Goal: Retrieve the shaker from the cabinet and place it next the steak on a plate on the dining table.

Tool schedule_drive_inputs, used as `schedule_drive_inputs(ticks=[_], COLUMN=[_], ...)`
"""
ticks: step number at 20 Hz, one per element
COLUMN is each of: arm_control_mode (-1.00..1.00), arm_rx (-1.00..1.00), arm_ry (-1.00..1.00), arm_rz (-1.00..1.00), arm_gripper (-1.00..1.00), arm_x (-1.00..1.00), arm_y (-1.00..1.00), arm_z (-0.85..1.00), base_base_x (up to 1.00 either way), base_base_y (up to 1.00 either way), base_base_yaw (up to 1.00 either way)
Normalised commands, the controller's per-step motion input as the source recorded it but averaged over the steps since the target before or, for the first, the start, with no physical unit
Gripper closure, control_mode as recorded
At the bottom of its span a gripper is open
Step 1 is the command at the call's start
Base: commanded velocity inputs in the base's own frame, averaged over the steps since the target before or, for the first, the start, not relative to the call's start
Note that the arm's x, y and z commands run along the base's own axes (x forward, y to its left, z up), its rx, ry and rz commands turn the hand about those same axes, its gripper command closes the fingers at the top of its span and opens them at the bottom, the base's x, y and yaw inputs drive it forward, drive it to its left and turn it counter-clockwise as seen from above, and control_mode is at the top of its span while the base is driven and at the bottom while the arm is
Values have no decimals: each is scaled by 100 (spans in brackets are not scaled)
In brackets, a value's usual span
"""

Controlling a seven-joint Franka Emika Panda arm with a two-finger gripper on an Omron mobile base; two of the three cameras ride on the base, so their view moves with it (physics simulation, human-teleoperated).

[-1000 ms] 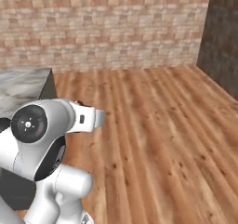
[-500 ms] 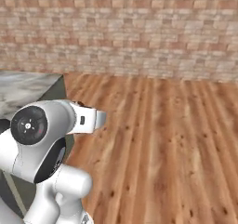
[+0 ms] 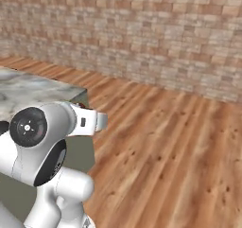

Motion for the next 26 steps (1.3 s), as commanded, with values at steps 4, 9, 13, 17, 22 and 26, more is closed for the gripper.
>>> schedule_drive_inputs(ticks=[4,9,13,17,22,26], arm_control_mode=[100,100,100,100,100,100], arm_rx=[0,0,0,0,0,0], arm_ry=[0,0,0,0,0,0], arm_rz=[0,0,0,0,0,0], arm_gripper=[100,100,100,100,100,100], arm_x=[0,0,0,0,0,0], arm_y=[0,0,0,0,0,0], arm_z=[0,0,0,0,0,0], base_base_x=[100,100,100,100,100,100], base_base_y=[-57,-71,-78,-79,-83,-84], base_base_yaw=[54,52,49,49,49,47])
